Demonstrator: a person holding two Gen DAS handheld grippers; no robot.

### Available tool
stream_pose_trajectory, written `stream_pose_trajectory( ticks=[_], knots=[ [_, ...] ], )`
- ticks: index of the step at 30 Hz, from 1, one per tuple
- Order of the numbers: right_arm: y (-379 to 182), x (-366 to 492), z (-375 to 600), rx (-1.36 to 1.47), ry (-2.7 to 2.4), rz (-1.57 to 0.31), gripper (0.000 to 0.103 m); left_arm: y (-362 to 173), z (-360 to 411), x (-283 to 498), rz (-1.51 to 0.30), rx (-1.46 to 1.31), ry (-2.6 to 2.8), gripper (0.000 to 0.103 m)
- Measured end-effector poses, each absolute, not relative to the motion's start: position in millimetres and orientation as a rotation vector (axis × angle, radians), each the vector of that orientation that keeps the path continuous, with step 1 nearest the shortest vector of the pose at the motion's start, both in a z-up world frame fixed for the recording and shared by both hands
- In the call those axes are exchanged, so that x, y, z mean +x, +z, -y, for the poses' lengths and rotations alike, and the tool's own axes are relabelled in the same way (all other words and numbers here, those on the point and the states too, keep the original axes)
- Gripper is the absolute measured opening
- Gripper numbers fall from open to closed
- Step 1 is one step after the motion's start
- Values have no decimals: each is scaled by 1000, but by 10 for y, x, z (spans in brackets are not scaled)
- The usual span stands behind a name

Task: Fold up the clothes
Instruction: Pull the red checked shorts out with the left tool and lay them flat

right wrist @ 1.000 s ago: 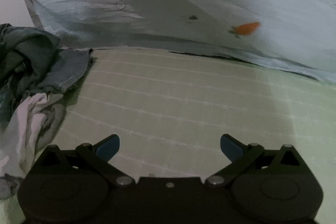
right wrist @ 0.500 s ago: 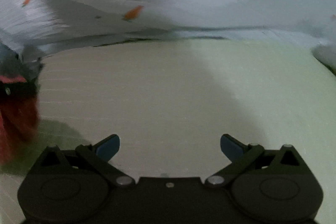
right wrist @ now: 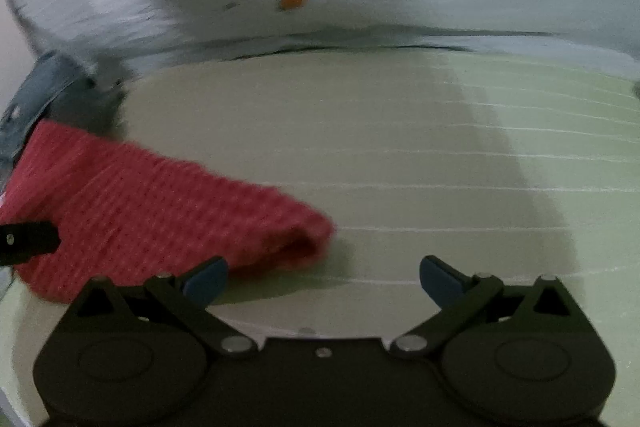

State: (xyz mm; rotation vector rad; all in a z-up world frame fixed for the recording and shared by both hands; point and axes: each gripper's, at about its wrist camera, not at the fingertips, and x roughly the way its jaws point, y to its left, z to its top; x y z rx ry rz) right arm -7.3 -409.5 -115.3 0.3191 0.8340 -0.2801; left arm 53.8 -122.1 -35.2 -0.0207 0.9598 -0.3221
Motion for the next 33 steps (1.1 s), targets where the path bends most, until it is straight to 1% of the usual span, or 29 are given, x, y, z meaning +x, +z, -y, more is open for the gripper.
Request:
stream_pose_trajectory(
  ticks=[5,9,11,12,13,14,15,16,19,24,26,27,28,29,31,32,33],
  knots=[
    [-1341,178,3967,361,-225,-861,103,-439,935,469,-997,-10,-221,67],
    [-1469,301,4018,527,-156,-842,102,-472,800,395,-1020,-3,-171,67],
    [-1556,341,4078,628,-143,-844,92,-476,760,363,-1028,-4,-158,67],
    [-1598,352,4117,668,-134,-847,75,-485,754,364,-1030,-4,-155,67],
    [-1632,358,4157,692,-136,-851,49,-487,766,369,-1031,-6,-155,68],
    [-1650,350,4179,689,-150,-859,37,-485,789,376,-1031,-7,-158,68],
    [-1642,316,4202,662,-175,-868,22,-481,818,386,-1030,-7,-162,68],
    [-1617,266,4218,628,-193,-862,17,-474,859,403,-1027,-7,-171,68],
    [-1517,38,4329,535,-268,-825,15,-450,993,448,-1014,1,-208,68],
    [-1433,-430,4839,404,-528,-814,16,-475,1245,518,-1017,18,-267,68],
    [-1418,-594,5027,348,-657,-840,25,-519,1350,548,-1029,35,-291,69],
    [-1409,-674,5112,328,-720,-853,38,-541,1399,565,-1036,44,-301,70],
    [-1385,-771,5186,329,-773,-851,53,-564,1438,583,-1043,51,-306,71],
    [-1360,-860,5222,345,-802,-837,59,-590,1471,601,-1050,57,-308,73],
    [-1315,-1029,5285,377,-857,-810,71,-646,1528,650,-1069,69,-307,73],
    [-1314,-1059,5263,389,-866,-805,75,-672,1553,681,-1080,76,-304,74],
    [-1313,-1083,5238,399,-875,-800,83,-698,1571,710,-1091,81,-300,74]
  ],
)
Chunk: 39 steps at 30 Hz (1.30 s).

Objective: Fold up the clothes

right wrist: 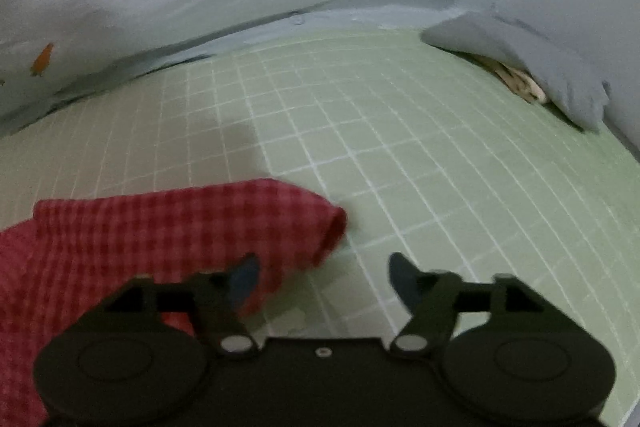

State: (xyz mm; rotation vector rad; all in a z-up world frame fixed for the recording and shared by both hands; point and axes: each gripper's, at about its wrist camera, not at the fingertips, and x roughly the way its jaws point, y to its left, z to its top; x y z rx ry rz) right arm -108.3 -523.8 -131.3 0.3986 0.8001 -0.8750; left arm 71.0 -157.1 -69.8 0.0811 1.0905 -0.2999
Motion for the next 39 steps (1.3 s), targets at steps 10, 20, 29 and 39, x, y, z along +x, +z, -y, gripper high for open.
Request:
stream_pose_trajectory(
  ticks=[10,20,29,39],
  knots=[
    [-1495,-711,5135,503,-717,-860,97,-1060,1461,1053,-1249,51,-194,81],
    [-1502,178,5344,396,-680,-862,90,-1304,1580,1371,-1316,75,-163,81],
    [-1258,797,4926,179,-662,-801,94,-1403,1688,1541,-1313,160,-182,96],
    [-1438,1178,4137,104,-426,-848,99,-1419,1604,1492,-1313,182,-212,99]
  ],
)
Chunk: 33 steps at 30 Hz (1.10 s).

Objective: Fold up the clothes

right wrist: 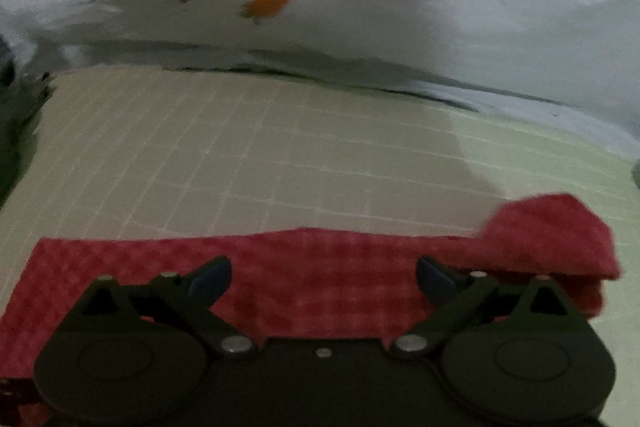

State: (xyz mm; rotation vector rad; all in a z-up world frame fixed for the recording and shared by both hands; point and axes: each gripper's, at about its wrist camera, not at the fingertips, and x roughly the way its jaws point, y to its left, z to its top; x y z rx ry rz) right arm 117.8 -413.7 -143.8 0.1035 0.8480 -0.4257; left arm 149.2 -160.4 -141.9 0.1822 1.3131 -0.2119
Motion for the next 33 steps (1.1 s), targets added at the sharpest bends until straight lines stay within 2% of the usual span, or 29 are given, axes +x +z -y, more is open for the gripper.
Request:
stream_pose_trajectory(
  ticks=[2,5,7,9,13,21,27,29,30,31,33],
  knots=[
    [-1527,1214,4120,76,-442,-897,92,-1424,1556,1476,-1316,184,-212,100],
    [-1562,1112,4202,95,-448,-896,69,-1431,1520,1441,-1314,185,-210,101],
    [-1537,1017,4262,136,-440,-874,28,-1439,1501,1417,-1311,185,-208,102],
    [-1456,867,4303,160,-456,-840,10,-1446,1481,1388,-1308,181,-204,102],
    [-1205,300,4463,160,-592,-734,5,-1445,1450,1319,-1299,177,-195,103],
    [-1216,-1038,4949,340,-894,-786,4,-1416,1421,1104,-1315,167,-176,103],
    [-1417,-1316,4984,428,-956,-870,7,-1397,1372,949,-1336,183,-178,103],
    [-1373,-1259,4971,393,-956,-855,30,-1352,1337,882,-1337,176,-172,103],
    [-1348,-1209,4971,372,-955,-839,54,-1320,1313,862,-1329,165,-170,103],
    [-1323,-1159,4972,352,-953,-823,66,-1288,1288,843,-1322,154,-168,103],
    [-1269,-1071,4978,314,-921,-791,71,-1219,1253,821,-1305,135,-166,103]
  ],
)
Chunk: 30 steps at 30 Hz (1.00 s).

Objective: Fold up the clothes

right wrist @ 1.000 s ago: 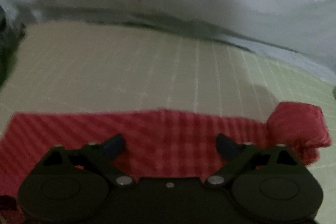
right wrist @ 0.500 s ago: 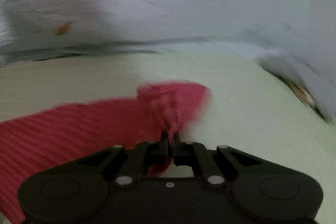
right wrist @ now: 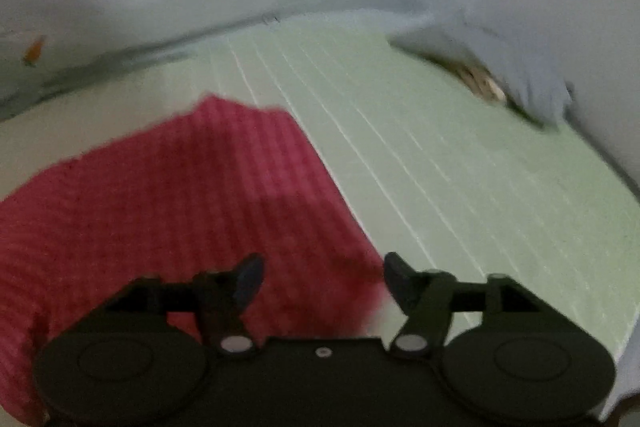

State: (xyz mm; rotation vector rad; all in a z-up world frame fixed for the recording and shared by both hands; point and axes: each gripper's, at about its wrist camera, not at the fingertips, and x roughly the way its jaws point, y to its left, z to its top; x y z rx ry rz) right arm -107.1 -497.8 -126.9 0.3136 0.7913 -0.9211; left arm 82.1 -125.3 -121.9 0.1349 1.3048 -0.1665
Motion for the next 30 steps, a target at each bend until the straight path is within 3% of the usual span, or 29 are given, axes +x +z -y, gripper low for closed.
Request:
stream_pose_trajectory(
  ticks=[3,10,21,26,28,30],
  knots=[
    [-1212,-937,5002,288,-864,-789,83,-1097,1260,870,-1269,116,-180,103],
    [-1191,-451,5217,275,-740,-791,96,-866,1543,1214,-1170,135,-244,103],
    [-1417,390,5792,304,-641,-815,97,-947,2604,1794,-1094,299,-435,103],
    [-1574,620,6005,359,-611,-829,95,-1163,3093,1898,-1127,354,-562,103],
    [-1622,611,6045,409,-618,-828,81,-1238,3227,1883,-1145,359,-593,101],
    [-1669,587,6081,464,-621,-823,71,-1295,3292,1851,-1149,355,-603,88]
  ],
)
